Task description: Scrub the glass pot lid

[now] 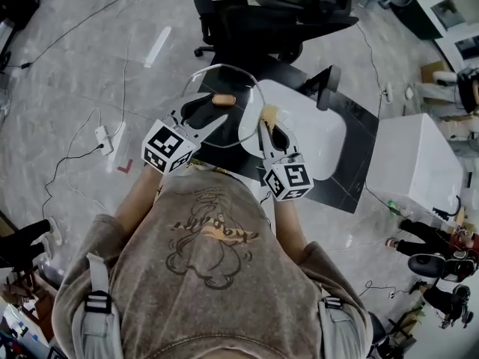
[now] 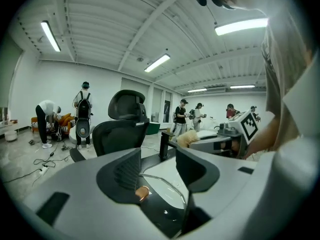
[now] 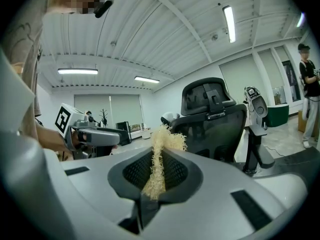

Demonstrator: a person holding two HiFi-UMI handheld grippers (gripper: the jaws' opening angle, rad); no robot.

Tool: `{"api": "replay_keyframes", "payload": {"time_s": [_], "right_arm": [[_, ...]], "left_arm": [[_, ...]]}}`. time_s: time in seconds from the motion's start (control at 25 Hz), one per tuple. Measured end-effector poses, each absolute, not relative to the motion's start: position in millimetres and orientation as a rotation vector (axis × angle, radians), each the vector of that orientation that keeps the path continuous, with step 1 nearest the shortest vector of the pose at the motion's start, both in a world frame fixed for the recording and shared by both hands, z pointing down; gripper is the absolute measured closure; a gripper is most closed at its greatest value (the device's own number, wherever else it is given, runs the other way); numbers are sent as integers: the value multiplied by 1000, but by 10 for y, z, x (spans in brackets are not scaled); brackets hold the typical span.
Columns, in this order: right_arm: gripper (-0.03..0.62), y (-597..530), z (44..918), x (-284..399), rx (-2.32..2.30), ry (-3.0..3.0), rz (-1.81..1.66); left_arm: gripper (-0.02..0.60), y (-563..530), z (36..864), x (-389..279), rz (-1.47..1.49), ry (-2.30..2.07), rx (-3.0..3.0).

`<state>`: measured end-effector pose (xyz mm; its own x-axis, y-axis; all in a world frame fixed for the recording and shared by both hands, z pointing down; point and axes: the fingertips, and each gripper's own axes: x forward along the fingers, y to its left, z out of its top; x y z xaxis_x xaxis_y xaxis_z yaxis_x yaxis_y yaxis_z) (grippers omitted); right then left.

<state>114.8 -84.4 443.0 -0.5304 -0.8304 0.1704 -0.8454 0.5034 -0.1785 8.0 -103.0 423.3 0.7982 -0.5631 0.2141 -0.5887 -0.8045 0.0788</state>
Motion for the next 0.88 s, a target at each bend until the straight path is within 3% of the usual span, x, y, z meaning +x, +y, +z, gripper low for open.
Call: {"api": "replay_keyframes", "payload": {"time_s": [0.88], "right_arm": [[554, -1308, 4574, 1115, 1584, -2603, 399]], "left_arm": [[365, -1618, 5951, 338, 979, -557, 2868]]}}
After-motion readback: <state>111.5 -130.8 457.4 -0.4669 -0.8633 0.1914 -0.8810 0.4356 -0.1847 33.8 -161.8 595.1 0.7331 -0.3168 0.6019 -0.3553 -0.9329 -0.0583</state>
